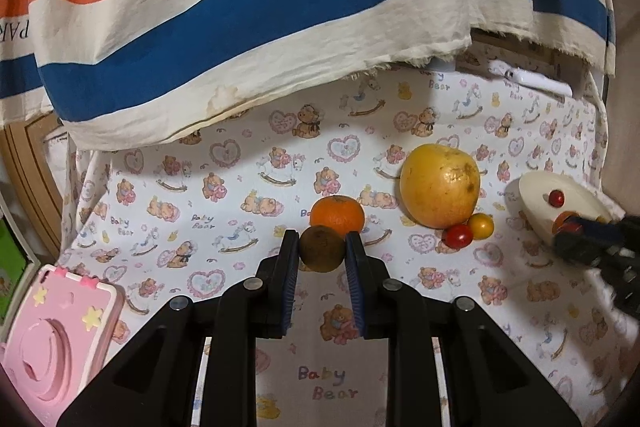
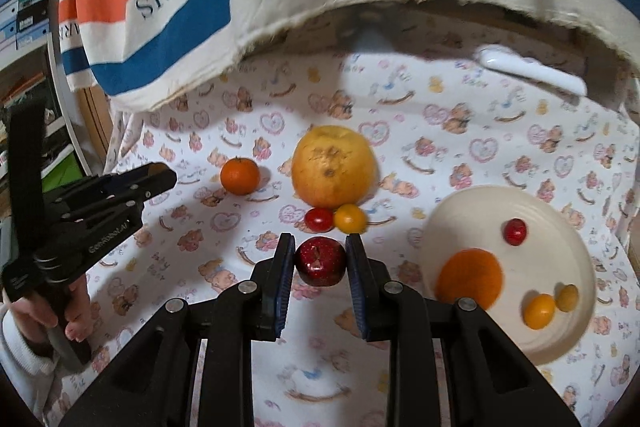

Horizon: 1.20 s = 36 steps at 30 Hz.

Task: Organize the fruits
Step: 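Grasp the dark red tomato with the right gripper while the left holds the brownish fruit, then carry the brownish fruit and red tomato over the plate with both grippers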

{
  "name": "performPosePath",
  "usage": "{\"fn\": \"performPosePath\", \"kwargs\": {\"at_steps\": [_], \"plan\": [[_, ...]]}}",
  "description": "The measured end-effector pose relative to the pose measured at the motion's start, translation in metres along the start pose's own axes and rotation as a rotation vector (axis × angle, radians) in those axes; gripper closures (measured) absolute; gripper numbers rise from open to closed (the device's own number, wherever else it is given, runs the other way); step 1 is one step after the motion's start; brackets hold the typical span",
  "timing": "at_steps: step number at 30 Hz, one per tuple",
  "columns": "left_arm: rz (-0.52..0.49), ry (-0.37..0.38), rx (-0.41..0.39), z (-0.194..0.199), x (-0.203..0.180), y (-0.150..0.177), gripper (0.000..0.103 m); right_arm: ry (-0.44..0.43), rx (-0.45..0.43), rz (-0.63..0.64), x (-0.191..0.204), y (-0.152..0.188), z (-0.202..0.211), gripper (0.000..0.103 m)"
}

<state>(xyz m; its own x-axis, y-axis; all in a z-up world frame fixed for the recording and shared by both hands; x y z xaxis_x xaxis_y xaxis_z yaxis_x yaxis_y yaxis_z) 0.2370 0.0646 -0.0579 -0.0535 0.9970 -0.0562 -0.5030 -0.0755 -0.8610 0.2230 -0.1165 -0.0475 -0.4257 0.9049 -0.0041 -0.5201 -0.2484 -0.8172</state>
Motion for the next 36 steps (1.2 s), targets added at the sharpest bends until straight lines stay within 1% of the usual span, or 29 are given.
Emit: {"fn": "performPosePath", "kwargs": {"at_steps": [3,8,10,12,15,19,22,25,28,29,33,36], "plan": [[0.008,0.037,0.007,0.006,-0.005,-0.003,0.081,0.007,-0.027,-0.006,-0.010,0.001,0.015,0.076],[0.005,0.070,-0.070,0.036,-0.016,-0.019,0.081,0.021,-0.076,-0.033,-0.035,0.001,0.043,0.076],[0.007,0.103,-0.077,0.045,-0.026,-0.026,0.081,0.038,-0.097,-0.038,-0.047,-0.001,0.054,0.076],[-0.009,0.135,-0.090,0.055,-0.041,-0.033,0.081,0.059,-0.121,-0.043,-0.058,-0.004,0.065,0.076],[-0.052,0.160,-0.121,0.067,-0.068,-0.042,0.081,0.090,-0.160,-0.057,-0.074,-0.008,0.078,0.076],[-0.094,0.203,-0.124,0.071,-0.108,-0.050,0.081,0.136,-0.207,-0.084,-0.099,-0.011,0.092,0.076],[-0.109,0.243,-0.104,0.066,-0.136,-0.053,0.081,0.160,-0.232,-0.104,-0.114,-0.012,0.097,0.076],[-0.112,0.294,-0.074,0.056,-0.162,-0.056,0.081,0.181,-0.229,-0.113,-0.128,-0.011,0.095,0.076],[-0.122,0.319,-0.042,0.041,-0.188,-0.055,0.081,0.213,-0.226,-0.142,-0.145,-0.006,0.093,0.076],[-0.123,0.326,-0.025,0.034,-0.195,-0.055,0.081,0.221,-0.217,-0.154,-0.151,-0.004,0.091,0.076],[-0.115,0.338,0.055,0.007,-0.218,-0.045,0.081,0.308,-0.162,-0.172,-0.177,0.006,0.084,0.076],[-0.118,0.333,0.138,-0.013,-0.228,-0.032,0.081,0.320,-0.076,-0.203,-0.191,0.016,0.073,0.076]]}}
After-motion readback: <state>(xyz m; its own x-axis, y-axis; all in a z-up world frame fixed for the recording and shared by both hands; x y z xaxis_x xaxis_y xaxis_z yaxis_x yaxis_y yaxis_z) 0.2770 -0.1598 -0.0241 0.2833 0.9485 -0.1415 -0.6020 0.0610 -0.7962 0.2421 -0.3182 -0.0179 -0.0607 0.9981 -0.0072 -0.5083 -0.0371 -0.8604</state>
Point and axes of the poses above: each gripper's, at about its wrist camera, not at the fingertips, and z roughly against the way its jaws point, x to its left, y to its underside, the point moved 8 cm from there along -z, roughly the way its jaws point, and after that the axes turned 6 degrees about z, right-handed, at the moved point
